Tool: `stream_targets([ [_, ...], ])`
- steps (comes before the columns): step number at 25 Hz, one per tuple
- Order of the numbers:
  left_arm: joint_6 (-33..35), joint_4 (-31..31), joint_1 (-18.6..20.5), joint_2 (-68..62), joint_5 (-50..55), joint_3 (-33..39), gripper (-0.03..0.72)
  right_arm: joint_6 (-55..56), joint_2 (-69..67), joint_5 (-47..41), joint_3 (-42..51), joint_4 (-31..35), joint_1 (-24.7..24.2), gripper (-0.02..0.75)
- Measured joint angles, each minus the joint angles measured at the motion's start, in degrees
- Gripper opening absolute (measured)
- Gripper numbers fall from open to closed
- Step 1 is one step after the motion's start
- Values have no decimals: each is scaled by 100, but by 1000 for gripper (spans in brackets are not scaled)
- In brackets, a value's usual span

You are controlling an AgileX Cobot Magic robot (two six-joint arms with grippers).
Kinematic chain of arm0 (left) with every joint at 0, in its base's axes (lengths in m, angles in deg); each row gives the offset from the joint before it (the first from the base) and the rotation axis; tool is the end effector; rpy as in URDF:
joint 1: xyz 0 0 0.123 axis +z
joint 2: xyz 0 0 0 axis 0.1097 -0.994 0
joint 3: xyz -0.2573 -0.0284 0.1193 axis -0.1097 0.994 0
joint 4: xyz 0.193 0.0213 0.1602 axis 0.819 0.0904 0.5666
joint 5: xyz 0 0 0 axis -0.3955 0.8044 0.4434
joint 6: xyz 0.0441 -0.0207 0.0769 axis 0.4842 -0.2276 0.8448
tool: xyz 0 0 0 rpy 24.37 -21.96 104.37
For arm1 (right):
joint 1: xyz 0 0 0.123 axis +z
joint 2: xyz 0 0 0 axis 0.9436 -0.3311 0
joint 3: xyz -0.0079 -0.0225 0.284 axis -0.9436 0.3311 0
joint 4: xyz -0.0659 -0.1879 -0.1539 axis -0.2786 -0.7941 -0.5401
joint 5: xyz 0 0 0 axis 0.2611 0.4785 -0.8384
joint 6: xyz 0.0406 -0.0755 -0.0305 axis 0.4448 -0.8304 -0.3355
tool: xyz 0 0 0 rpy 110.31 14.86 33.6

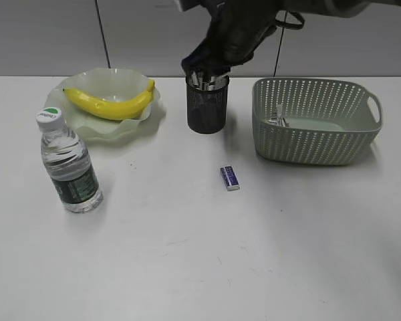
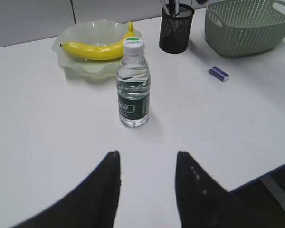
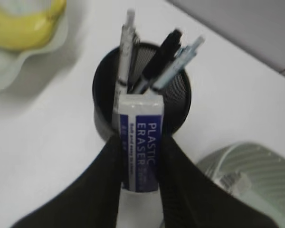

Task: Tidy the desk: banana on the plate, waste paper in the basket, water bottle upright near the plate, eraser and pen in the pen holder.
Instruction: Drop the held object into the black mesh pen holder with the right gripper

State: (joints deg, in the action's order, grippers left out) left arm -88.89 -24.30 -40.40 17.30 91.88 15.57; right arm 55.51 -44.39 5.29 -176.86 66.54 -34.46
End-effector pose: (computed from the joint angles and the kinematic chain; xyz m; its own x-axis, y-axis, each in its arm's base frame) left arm -0.0027 0.0156 0.2890 -0.3878 0.1283 -0.9128 0.4210 0.9056 -0.0516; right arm 0.4013 0.2712 0.2290 -0.6218 -0.4964 -0.6058 -0.5024 0.8462 -0.1777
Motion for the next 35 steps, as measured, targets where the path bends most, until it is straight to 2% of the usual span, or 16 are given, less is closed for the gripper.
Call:
stream_targets([
  [5, 0, 0, 0, 0, 0, 0, 293, 7, -139, 1357, 0, -6, -229, 195],
  [8, 0, 0, 0, 0, 0, 0, 293, 14, -302, 1846, 0, -134, -249, 195],
  [17, 0, 10, 0, 0, 0, 0, 293, 237, -773, 2012, 23, -584, -279, 199],
  [23, 0, 14, 0, 0, 0, 0, 293, 310, -773, 2006, 23, -603, -323, 337],
  [27, 0, 14, 0, 0, 0, 0, 293, 317, -773, 1782, 23, -609, -323, 382],
  [35, 0, 14, 0, 0, 0, 0, 293, 306, 115, -249, 23, -249, -317, 370],
])
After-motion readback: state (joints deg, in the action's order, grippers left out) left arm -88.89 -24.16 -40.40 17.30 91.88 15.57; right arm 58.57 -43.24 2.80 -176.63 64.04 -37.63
